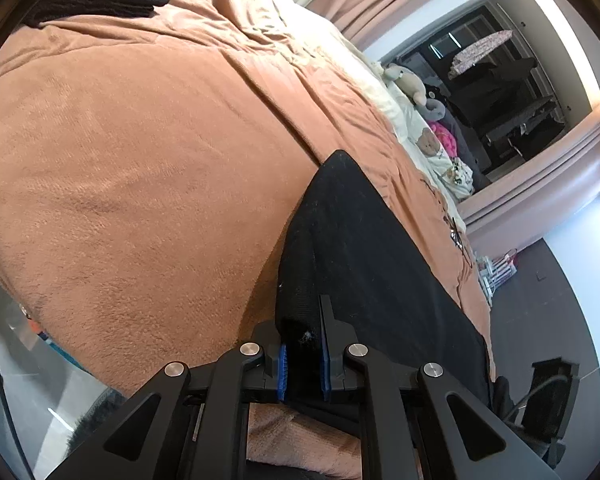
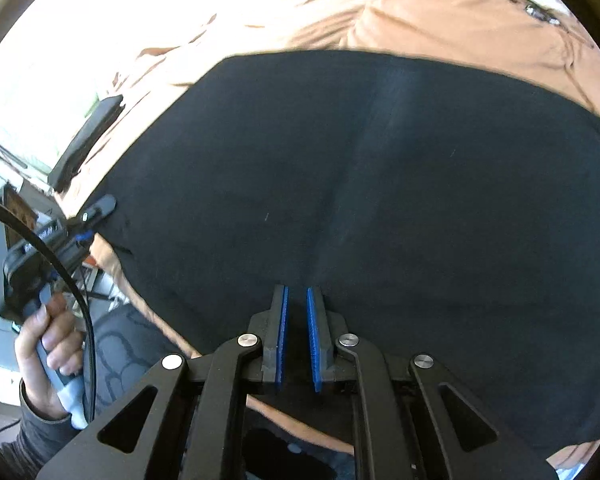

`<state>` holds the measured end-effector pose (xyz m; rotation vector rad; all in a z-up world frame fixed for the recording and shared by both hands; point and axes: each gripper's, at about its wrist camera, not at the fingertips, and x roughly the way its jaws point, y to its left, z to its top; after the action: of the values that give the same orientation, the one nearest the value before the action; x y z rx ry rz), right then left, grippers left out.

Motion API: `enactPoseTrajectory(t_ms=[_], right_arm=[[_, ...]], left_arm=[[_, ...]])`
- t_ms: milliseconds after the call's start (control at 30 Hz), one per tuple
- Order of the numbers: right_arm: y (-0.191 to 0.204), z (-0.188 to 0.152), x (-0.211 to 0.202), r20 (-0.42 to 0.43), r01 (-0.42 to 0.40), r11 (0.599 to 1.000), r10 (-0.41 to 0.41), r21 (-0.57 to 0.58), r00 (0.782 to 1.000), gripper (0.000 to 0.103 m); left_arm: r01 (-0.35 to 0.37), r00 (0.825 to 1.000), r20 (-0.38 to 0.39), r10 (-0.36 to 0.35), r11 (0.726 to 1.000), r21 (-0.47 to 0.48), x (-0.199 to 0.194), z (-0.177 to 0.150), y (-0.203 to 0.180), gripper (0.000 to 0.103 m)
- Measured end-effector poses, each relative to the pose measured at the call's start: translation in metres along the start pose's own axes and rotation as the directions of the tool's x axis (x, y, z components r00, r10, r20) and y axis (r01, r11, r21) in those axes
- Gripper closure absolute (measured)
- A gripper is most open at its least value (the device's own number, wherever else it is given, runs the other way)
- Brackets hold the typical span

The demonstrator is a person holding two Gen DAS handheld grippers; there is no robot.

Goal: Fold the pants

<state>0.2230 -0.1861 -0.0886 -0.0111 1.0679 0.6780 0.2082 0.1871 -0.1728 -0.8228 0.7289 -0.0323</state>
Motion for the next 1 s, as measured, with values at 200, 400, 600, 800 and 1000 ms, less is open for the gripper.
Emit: enactPoseTrajectory(t_ms=[200, 400, 600, 800, 1000], right_arm=[[-0.008, 0.017, 0.005, 0.018, 0.026, 0.999, -0.027, 0.030, 0.999, 0.096], [-0.019, 0.044, 0.024, 0.033, 0.082, 0.994, -0.084, 0.068, 0.996, 0.097], [-0.032, 0.072, 0.040, 0.031, 0.107, 0.990, -0.110, 0.087, 0.993, 0.100], [-0.035, 0.097, 0.053, 0.033, 0.132, 0.988, -0.135, 0.085, 0.990, 0.100], [-0.042, 0.114, 0.065, 0.039, 0.117, 0.986, -0.122, 0.118, 0.992, 0.100]], left_arm=[[-0.001, 1.000, 0.004, 0.001, 1.000, -0.013, -0.001, -0.001, 0.000, 0.091], [0.005, 1.000, 0.000, -0.005, 0.999, -0.036, -0.001, -0.002, 0.003, 0.091], [-0.012, 1.000, -0.003, 0.012, 0.999, -0.049, 0.000, -0.001, 0.006, 0.082], [-0.027, 1.000, -0.017, 0.025, 0.997, -0.069, 0.002, -0.002, 0.007, 0.078], [-0.033, 0.999, -0.025, 0.031, 0.996, -0.077, 0.003, -0.002, 0.008, 0.078]])
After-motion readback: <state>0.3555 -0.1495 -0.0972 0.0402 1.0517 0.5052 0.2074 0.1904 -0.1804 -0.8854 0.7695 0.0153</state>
